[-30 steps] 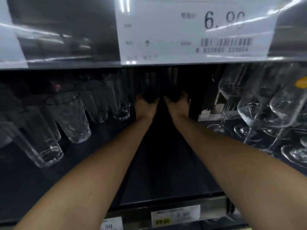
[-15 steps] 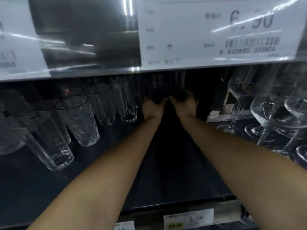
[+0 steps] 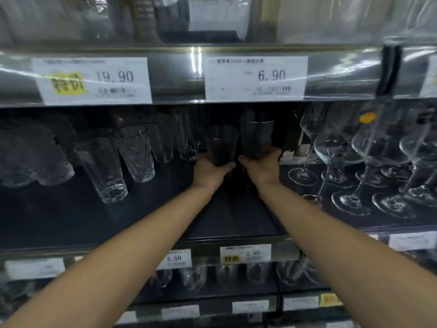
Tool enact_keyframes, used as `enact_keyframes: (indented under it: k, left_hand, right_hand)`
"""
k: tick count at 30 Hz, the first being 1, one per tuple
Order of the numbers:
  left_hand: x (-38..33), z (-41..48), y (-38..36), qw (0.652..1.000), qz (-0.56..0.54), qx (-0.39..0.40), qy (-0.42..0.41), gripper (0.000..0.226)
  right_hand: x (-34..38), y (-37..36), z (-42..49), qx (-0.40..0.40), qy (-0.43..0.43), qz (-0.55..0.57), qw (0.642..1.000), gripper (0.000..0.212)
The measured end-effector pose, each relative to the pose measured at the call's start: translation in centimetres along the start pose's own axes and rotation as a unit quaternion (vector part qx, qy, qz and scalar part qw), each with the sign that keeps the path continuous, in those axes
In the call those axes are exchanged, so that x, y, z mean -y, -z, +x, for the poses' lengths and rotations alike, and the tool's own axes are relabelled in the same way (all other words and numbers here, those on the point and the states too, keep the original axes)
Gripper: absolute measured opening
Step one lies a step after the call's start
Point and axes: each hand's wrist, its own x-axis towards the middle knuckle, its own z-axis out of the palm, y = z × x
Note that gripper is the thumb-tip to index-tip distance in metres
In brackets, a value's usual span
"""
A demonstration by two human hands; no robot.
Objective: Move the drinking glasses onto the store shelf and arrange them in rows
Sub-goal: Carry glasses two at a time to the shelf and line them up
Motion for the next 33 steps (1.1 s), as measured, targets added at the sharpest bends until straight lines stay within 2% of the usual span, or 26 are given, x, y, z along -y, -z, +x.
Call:
enact_keyframes:
  k: [2,4,8,13,16,20,26,33]
  left_hand:
    - [-0.2,-1.9,1.4,1.000,-0.002,0.006,0.019,0.079]
    - [0.0,-3.9,2.5,1.000,-0.014,0.007,0.019,0.085]
    - [0.5,-8.3,4.4,1.000,-0.011,-0.017,0.010,0.068]
    - [-0.9,-13.5,8.1,0.998,-0.032,-0.047,-0.004,0.074]
    - [-1.9,-17.7,11.4,0.998,-0.010,-0.057,-0.026,0.072]
    - [-3.0,-24.2,16.0,0.994,0.015,-0.099,-0.048,0.068]
    - [-2.8,-30.8,22.6,0.982,0.008,-0.182,-0.039,0.066]
    - [-0.7,-34.5,32.5,0.964,0.014,-0.263,-0.036,0.062]
  right_hand:
    - [0.5,1.0,-2.0,0.037,0.006,-0.005,0.999,0.067]
    - [0.7,1.8,-4.0,0.071,0.015,-0.009,0.997,0.061]
    - [0.4,2.7,-7.8,0.112,0.019,0.002,0.994,0.063]
    - [2.4,3.3,-12.6,0.165,0.069,-0.001,0.984,0.063]
    - [3.6,3.1,-15.8,0.207,0.108,0.016,0.972,0.068]
    - [5.2,2.1,-20.9,0.256,0.140,0.053,0.955,0.063]
    - [6.3,-2.1,-27.8,0.326,0.162,0.087,0.927,0.067]
    - [8.5,-11.0,-34.3,0.386,0.166,0.122,0.899,0.069]
